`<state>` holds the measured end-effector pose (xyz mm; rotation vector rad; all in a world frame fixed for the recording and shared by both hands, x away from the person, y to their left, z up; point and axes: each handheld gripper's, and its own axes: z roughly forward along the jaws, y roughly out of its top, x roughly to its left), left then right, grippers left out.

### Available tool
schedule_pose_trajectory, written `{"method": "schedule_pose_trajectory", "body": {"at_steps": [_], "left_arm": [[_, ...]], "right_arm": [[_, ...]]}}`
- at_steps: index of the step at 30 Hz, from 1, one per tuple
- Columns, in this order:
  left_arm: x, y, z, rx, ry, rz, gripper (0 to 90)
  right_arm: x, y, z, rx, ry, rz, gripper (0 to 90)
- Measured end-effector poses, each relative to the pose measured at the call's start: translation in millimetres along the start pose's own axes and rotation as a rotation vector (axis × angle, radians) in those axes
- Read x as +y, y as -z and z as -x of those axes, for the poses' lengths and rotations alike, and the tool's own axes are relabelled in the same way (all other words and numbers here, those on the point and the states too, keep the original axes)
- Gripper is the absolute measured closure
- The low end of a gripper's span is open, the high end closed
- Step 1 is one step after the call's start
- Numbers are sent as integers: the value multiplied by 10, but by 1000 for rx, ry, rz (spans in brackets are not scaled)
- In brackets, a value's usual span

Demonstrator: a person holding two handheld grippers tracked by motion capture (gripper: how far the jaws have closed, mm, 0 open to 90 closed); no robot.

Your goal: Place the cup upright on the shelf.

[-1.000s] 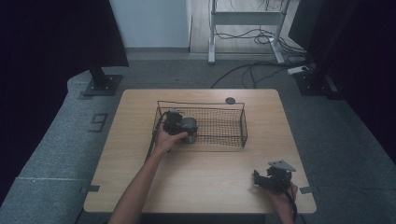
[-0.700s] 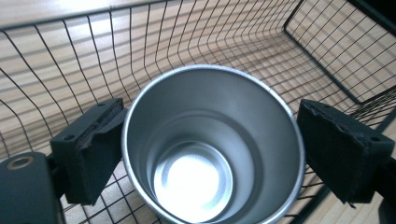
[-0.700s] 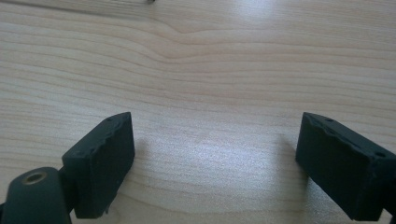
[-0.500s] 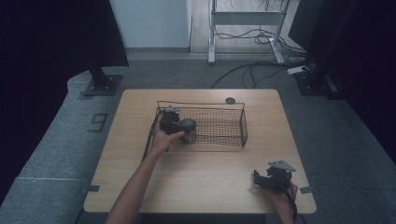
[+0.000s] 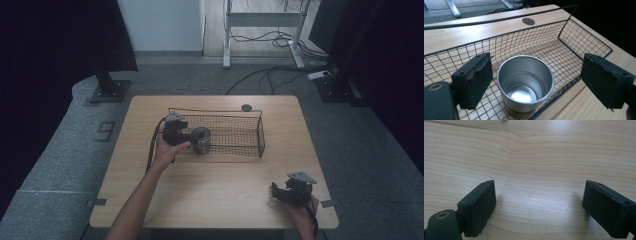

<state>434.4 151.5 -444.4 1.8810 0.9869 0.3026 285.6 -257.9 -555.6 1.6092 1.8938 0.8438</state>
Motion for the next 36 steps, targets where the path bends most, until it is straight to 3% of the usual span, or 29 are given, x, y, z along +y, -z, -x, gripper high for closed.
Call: {"method": "schedule_pose_trajectory", "body": {"at_steps": [13,24,31,36], "left_arm": [[-266,371,63,-33,-18,17,122],[-725,585,90,-12,-5,-21,128],[-1010,685,156,-27,2,-13,126],[-1171,704,176,-36,-2,-36,129]], "right_arm": [[2,1,-1,-2,-6,-1,114],[2,0,-1,-3,-6,-1,114],[3,-1,0,-3,-5,-1,114],[3,-1,0,-3,-5,-1,114]]}}
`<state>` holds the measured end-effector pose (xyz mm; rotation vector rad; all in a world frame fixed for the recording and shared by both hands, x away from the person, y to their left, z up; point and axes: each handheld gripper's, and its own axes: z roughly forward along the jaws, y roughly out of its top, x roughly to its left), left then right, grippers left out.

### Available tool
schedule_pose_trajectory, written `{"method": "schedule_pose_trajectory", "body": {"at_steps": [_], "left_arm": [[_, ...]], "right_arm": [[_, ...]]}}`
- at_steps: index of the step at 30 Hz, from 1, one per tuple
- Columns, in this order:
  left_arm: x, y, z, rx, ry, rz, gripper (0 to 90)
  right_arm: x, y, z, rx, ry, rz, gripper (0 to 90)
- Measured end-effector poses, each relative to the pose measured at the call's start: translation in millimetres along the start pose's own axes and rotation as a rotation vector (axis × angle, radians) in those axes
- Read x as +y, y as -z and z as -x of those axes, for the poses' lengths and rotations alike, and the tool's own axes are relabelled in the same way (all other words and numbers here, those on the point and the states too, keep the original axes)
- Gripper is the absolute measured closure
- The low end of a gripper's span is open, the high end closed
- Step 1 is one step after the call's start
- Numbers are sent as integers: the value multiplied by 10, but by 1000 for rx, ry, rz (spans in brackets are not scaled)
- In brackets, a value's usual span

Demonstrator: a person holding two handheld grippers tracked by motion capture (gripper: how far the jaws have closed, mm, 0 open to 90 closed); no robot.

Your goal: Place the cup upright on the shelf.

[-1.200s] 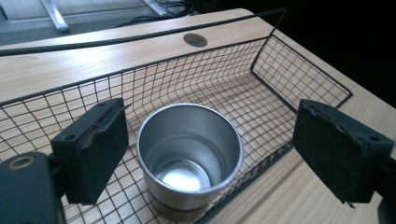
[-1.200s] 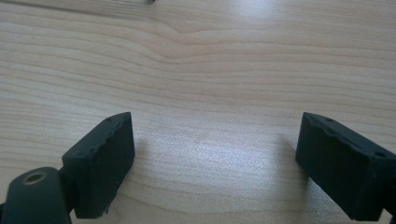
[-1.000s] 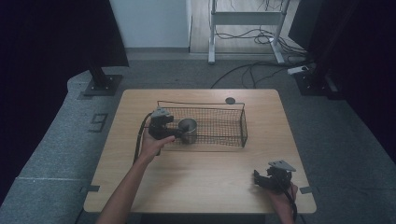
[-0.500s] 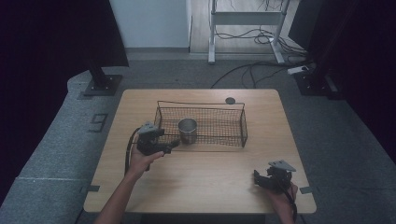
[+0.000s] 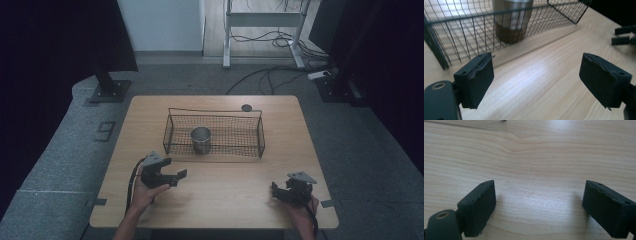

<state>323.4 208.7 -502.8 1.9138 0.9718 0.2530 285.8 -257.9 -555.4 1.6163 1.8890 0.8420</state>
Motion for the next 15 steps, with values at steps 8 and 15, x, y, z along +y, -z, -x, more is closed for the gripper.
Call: {"method": "schedule_pose_trajectory", "body": {"at_steps": [8,15], "left_arm": [[-177,-53,53,7,-30,-44,133],[-196,-65,58,7,-25,-45,139]], "right_arm": [[1,-2,1,-1,0,1,114],[8,-10,1,-1,-3,2,114]]}}
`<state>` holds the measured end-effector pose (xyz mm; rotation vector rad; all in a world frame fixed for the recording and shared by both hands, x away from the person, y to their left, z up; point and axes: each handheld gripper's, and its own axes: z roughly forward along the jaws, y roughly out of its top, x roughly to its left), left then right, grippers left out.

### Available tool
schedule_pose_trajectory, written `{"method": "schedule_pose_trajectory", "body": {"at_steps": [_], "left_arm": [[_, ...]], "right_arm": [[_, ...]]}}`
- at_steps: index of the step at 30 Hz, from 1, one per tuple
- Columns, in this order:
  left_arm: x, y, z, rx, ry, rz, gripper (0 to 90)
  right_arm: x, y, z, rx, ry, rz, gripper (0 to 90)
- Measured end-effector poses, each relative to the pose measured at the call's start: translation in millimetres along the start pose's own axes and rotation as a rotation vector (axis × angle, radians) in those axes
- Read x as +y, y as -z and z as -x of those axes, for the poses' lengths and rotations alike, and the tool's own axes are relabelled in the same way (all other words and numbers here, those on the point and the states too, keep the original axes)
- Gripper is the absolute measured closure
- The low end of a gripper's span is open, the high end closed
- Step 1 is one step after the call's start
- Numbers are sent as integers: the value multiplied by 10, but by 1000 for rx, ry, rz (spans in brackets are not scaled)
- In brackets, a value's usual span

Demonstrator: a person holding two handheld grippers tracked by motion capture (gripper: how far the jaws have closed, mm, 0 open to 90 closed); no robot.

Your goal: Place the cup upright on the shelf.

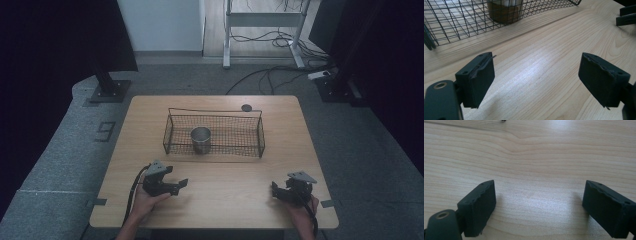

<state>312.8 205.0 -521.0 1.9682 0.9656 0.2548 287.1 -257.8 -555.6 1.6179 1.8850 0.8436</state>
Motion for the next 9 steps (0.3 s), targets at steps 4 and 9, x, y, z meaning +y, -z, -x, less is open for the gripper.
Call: {"method": "schedule_pose_trajectory", "body": {"at_steps": [4,9], "left_arm": [[-10,-4,16,2,6,2,141],[-30,-11,8,10,16,-4,142]], "right_arm": [[3,-3,1,1,1,0,114],[5,-6,3,3,3,1,114]]}}
